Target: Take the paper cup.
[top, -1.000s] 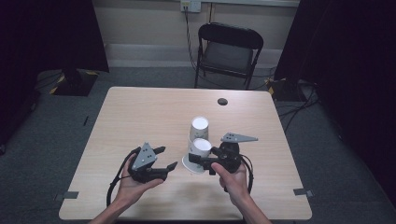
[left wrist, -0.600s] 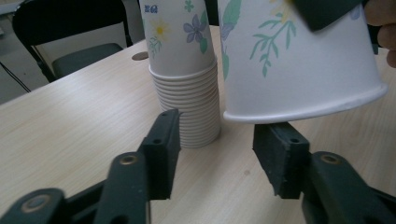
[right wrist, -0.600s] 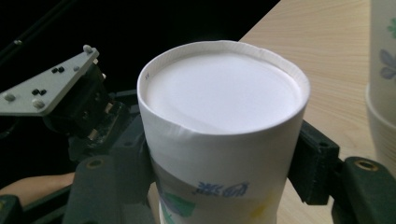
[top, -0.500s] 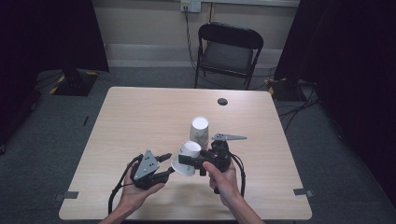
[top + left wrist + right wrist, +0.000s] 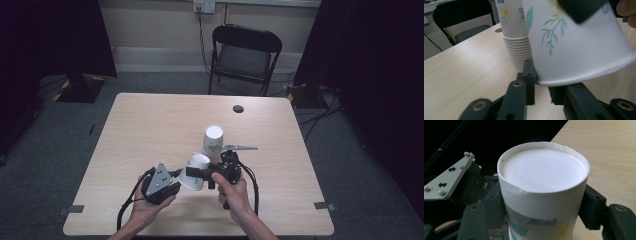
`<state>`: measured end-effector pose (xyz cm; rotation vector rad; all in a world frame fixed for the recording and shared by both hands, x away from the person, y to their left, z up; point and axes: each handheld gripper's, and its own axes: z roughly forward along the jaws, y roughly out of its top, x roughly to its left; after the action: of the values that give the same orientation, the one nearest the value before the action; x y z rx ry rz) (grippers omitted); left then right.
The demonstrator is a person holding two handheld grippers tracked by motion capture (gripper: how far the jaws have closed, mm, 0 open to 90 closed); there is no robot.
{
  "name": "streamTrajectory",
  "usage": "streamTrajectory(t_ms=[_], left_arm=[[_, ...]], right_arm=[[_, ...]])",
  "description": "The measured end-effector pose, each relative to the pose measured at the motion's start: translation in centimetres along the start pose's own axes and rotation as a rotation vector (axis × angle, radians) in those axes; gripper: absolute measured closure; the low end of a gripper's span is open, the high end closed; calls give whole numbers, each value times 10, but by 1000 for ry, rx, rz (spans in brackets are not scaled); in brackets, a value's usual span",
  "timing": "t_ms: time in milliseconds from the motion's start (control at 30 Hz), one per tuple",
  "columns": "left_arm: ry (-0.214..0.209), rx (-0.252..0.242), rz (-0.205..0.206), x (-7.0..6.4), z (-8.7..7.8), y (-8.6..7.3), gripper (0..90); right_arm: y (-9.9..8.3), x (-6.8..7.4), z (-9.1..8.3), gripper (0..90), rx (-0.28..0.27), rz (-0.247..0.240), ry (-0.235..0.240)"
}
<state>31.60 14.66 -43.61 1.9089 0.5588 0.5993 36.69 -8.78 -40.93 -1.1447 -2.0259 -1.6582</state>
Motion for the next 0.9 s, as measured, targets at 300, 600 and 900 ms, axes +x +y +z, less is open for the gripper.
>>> streamTrajectory(t_ms=[300, 600, 900], left_arm=[[-34, 5, -23, 2, 0, 1, 844], [-99, 7, -61, 1, 1, 1, 848], [-159, 22, -74, 0, 1, -1, 850]], right_arm=[[-2, -2, 0, 279, -12, 24, 15], [-2, 3, -5, 178, -41, -76, -48], [4, 9, -15, 196, -75, -191, -50]])
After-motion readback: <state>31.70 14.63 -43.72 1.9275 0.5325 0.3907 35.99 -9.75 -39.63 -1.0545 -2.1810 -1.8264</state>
